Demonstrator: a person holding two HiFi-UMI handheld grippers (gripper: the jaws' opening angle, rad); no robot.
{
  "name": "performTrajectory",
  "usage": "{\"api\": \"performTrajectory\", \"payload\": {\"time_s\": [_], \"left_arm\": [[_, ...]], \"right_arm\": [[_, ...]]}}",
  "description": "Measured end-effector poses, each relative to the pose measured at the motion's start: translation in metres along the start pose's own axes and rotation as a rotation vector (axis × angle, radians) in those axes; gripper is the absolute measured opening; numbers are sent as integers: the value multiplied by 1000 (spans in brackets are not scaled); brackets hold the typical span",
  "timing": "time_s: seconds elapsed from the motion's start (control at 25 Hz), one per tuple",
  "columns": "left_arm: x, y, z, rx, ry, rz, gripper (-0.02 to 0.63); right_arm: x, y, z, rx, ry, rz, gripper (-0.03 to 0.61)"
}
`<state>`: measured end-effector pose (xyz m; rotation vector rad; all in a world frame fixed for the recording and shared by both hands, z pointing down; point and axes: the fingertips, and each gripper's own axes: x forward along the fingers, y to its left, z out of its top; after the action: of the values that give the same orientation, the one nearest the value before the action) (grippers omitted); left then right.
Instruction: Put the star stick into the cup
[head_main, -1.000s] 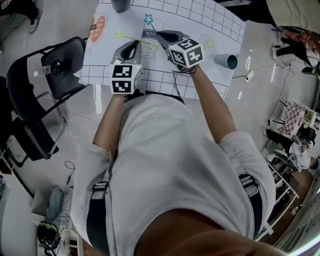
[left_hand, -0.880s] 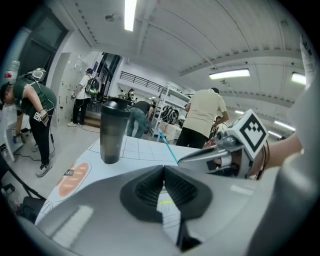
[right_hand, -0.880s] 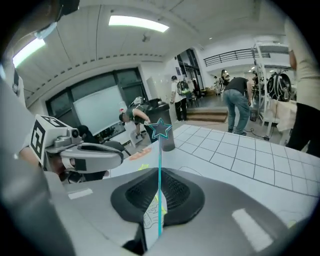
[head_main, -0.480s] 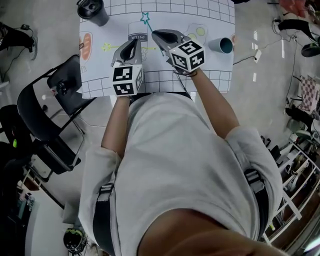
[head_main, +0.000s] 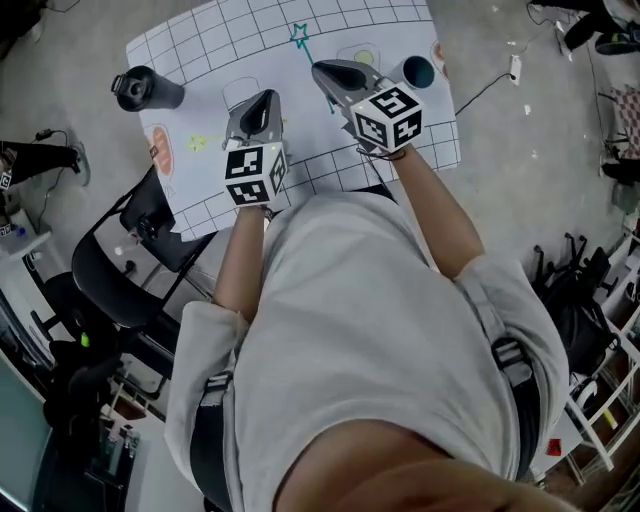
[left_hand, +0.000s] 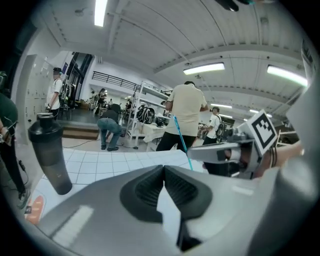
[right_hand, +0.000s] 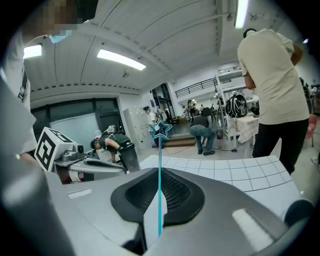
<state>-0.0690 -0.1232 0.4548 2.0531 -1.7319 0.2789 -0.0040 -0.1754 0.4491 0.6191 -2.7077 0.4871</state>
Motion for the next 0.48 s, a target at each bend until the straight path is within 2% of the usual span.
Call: {"api": "performTrajectory", "payload": {"time_s": [0.48], "left_arm": [[48, -87, 27, 88, 1, -189, 3]], "right_arm": [[-89, -67, 13, 90, -162, -202, 15]]}}
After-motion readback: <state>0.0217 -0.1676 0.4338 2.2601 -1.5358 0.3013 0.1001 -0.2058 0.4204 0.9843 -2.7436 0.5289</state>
